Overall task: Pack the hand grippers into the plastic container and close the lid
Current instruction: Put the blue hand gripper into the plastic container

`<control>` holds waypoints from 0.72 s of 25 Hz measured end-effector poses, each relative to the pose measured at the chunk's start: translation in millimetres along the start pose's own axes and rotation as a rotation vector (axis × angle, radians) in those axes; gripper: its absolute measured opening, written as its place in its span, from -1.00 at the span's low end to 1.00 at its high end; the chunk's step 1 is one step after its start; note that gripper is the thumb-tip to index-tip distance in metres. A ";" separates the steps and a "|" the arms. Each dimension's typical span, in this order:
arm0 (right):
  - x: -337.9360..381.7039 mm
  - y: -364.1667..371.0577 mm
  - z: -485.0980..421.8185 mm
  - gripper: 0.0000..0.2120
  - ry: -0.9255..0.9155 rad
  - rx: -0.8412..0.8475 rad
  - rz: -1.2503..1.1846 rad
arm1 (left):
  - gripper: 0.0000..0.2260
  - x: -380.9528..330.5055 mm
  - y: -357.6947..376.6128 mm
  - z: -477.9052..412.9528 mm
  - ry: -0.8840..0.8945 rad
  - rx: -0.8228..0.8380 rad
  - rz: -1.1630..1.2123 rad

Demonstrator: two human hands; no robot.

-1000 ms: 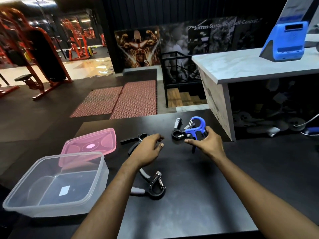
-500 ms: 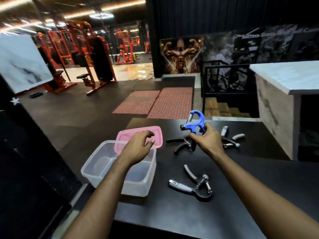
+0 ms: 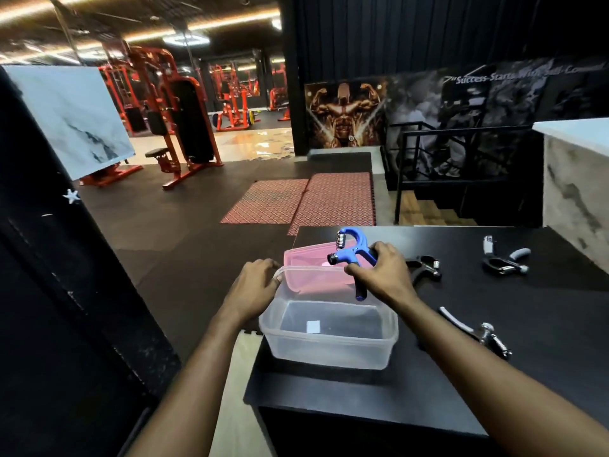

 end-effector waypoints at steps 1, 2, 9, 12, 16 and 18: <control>4.3 7.8 5.7 -0.63 0.025 -0.008 0.045 | -0.72 9.3 3.4 -1.5 0.012 0.024 0.013; 7.1 14.3 11.2 -0.62 0.055 -0.018 0.101 | -0.70 16.4 8.3 -3.8 0.025 0.052 0.030; 16.4 51.2 42.6 -0.69 0.122 0.074 0.356 | -0.51 33.5 52.5 -9.6 0.039 0.191 0.121; 12.4 66.5 51.0 -0.67 0.151 0.176 0.490 | -0.51 33.3 66.3 -12.4 0.044 0.210 0.166; -7.3 74.2 53.4 -0.54 0.305 0.281 0.676 | -0.50 37.2 75.5 -13.3 0.050 0.213 0.227; -17.8 74.5 51.5 -0.61 0.390 0.356 0.742 | -0.50 39.6 76.7 -11.4 0.043 0.199 0.257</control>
Point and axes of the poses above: each hand's wrist, its own z-axis away from the middle knuckle, its own y-axis out of the palm, x = y × z, the point moved 8 cm from there along -z, towards the middle knuckle
